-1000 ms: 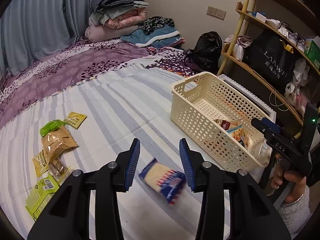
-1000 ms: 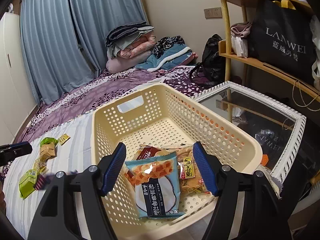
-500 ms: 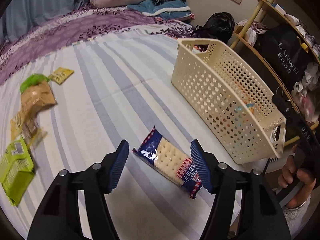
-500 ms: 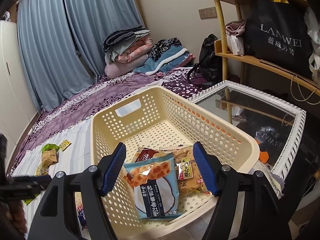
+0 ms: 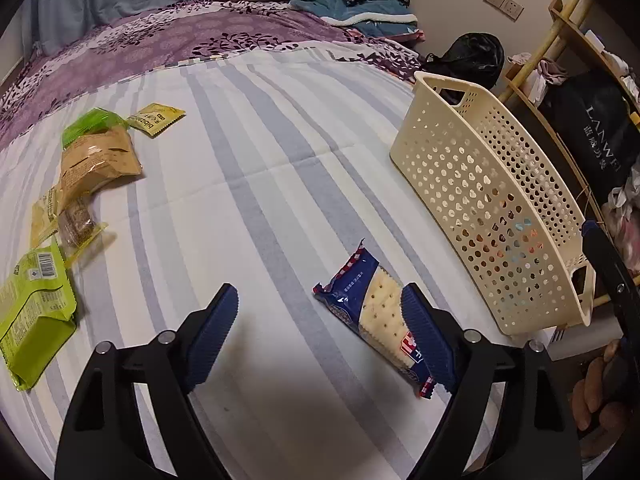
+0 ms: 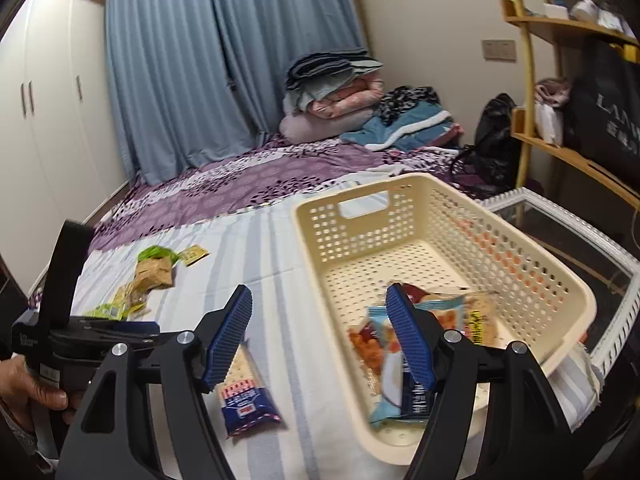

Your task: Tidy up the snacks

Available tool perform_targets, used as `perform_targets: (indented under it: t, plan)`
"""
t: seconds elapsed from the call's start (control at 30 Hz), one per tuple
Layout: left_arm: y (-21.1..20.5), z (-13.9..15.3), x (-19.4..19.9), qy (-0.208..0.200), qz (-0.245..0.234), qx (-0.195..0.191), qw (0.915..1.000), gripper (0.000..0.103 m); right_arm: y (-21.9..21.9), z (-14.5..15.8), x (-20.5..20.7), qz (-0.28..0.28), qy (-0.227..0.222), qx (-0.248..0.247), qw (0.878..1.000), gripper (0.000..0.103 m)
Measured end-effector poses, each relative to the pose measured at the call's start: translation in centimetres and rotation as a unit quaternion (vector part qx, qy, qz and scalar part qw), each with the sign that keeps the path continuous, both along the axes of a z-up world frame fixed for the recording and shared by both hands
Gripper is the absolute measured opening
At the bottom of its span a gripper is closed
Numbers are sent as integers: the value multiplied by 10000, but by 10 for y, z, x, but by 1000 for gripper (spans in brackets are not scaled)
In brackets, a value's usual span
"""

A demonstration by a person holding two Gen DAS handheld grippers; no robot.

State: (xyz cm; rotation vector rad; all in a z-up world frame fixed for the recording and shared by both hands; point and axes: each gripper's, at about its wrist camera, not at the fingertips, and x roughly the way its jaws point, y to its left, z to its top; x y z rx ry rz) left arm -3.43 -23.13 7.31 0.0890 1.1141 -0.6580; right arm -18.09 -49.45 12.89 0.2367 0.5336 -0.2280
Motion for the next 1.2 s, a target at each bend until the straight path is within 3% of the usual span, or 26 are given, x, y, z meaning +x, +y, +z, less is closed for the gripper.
perform_targets:
  t: [0.33,0.5,0.6,0.67,0.9,1.0,1.1,1.2]
  plan:
    - [-37,-32,-11,467,219,33,9987,86,-4,8,-8,-180,-68,-42,9998,69]
    - [-59,-45,-17,133,274,451,9985,88,-12,7,-14,-287,-109,4,9995,69]
    - [-64,-45,-23,-93,76,645,9978,88,-18,6,-17,-331,-121,23,9994,69]
    - [-59,-44,-25,-138,-68,681,9976,88,-24,6,-19,-377,-138,46,9992,69]
    - [-18,-44,-16,-157,101,931,9955,90,-38,6,-22,-554,-234,103,9981,69]
    - [-13,-44,-18,-214,-3,906,9957,76,-41,6,-21,-612,-250,129,9977,69]
    - [-17,-43,-20,-372,-177,916,9949,48,-45,6,-21,-668,-242,152,9974,69]
    - [-20,-39,-19,-332,-328,772,9959,46,-46,6,-21,-704,-227,131,9972,69]
